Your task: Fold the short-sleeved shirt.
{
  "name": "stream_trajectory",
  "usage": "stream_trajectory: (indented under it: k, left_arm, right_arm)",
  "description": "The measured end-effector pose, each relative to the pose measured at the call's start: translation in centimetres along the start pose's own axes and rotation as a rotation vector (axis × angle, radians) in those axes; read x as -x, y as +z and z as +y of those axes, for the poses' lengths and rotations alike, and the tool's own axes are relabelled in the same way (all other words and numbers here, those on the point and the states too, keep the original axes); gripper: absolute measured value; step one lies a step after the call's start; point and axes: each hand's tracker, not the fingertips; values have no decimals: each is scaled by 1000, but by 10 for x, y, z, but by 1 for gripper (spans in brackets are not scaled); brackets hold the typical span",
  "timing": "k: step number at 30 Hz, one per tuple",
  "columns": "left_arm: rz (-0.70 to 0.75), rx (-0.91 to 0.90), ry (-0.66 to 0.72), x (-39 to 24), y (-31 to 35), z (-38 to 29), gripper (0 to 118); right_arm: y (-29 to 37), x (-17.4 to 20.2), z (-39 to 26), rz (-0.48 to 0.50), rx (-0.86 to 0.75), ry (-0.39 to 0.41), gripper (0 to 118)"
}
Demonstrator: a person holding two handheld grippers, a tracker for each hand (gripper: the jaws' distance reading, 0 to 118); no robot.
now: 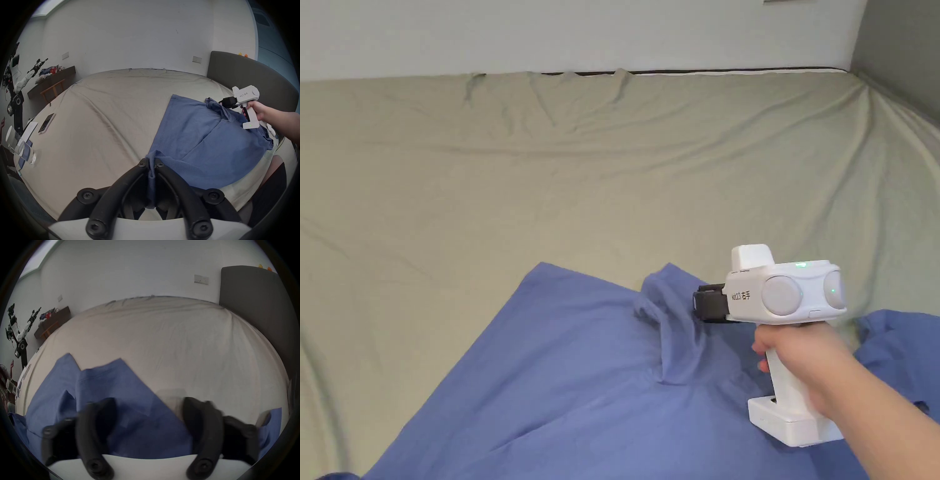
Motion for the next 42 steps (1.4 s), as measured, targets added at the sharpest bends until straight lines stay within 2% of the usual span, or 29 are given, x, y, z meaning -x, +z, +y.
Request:
stream_trajectory:
  k: [1,2,4,6,9,11,17,19,23,26,30,32,35,36,42]
  left_arm:
    - [3,1,5,1,0,0,0]
    - [2,3,18,1,0,1,0]
    - [-4,7,37,5,-1,0,0]
    - [-1,-2,28,4,1,0,0]
    - [-8,-20,31,5,9,4,0]
    - [-15,-36,36,5,14,7,0]
    - [-44,-91,69,8,35,40,0]
    - [-58,-138,36,8,45,62,0]
    - [-65,-270,21,11,71,122,0]
    - [-69,-355,29,8,89,176,0]
    - [-25,-443,-57,-7,112,246,0]
    - [-10,-482,-73,-14,123,274,0]
    - [10,-522,-66,-20,145,307,0]
    - [2,-552,-51,-20,155,315,0]
    - [6,-630,-49,-17,200,352,0]
  right_arm:
    - [6,6,-5,-99,-52,49,54]
    - [8,7,-5,-68,-62,52,42]
    - [13,9,-3,-51,-47,63,3]
    - [18,0,-3,-37,-50,20,3]
    - [38,-10,-4,-41,-141,-80,3]
    - [56,-18,-2,-46,-193,-107,3]
    - [150,-43,20,-110,-342,-62,3]
    - [193,-52,33,-141,-402,-47,3]
    - [290,-64,66,-193,-531,-33,3]
    - [365,-59,92,-246,-625,18,3]
    - [443,-56,125,-310,-745,59,3]
    - [469,-60,139,-330,-780,44,3]
    - [510,-58,154,-364,-864,62,3]
    - [519,-61,158,-343,-874,21,3]
    - [554,-58,185,-362,-942,42,3]
